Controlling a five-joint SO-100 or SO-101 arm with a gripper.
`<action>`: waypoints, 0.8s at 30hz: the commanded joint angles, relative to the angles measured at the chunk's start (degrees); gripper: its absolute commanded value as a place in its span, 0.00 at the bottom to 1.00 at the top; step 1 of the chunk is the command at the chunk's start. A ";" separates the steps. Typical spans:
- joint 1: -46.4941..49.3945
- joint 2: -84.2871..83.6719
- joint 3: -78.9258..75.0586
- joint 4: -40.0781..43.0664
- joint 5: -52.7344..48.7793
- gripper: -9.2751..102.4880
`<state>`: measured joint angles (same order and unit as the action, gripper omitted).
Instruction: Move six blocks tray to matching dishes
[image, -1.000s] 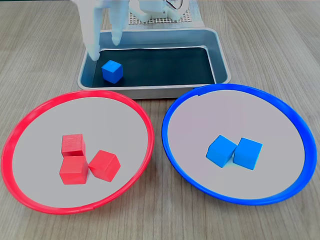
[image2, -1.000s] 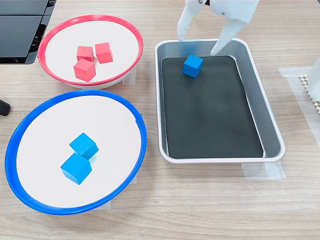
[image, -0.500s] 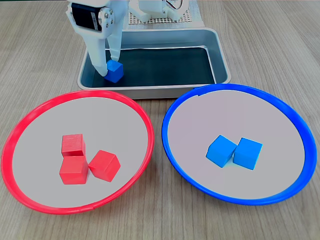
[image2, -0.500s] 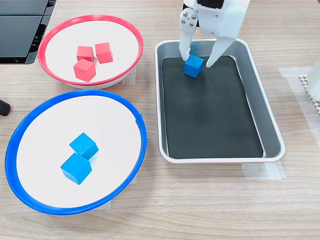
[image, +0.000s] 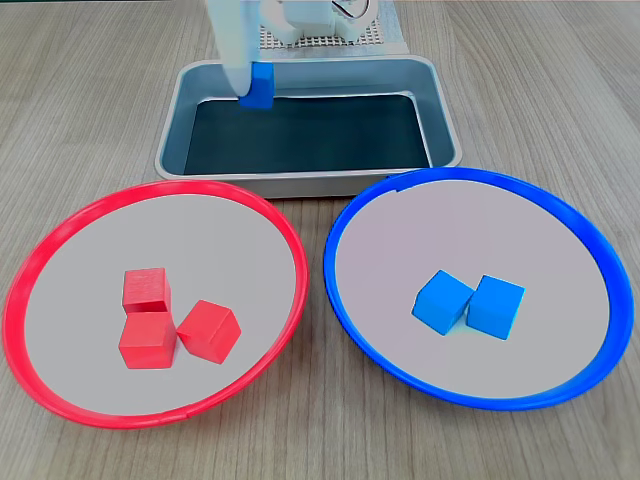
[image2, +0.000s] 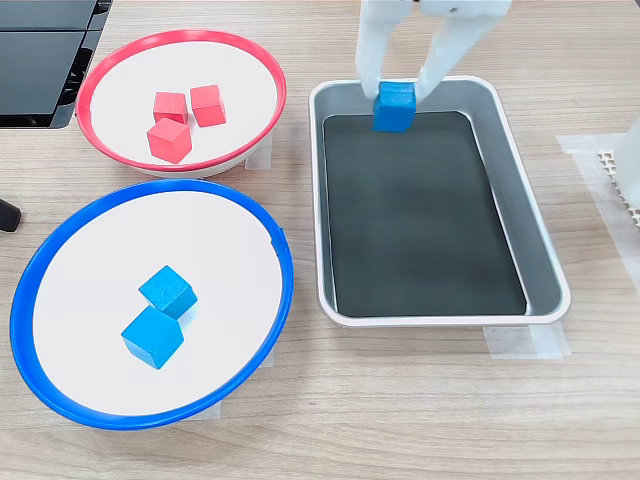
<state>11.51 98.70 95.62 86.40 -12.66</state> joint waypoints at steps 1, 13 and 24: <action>-9.23 2.37 -8.96 -1.49 -5.80 0.08; -22.94 -19.51 -5.98 -52.82 -13.10 0.16; -19.16 -2.29 10.81 -50.54 -24.70 0.18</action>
<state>-9.23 88.42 101.34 34.37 -32.34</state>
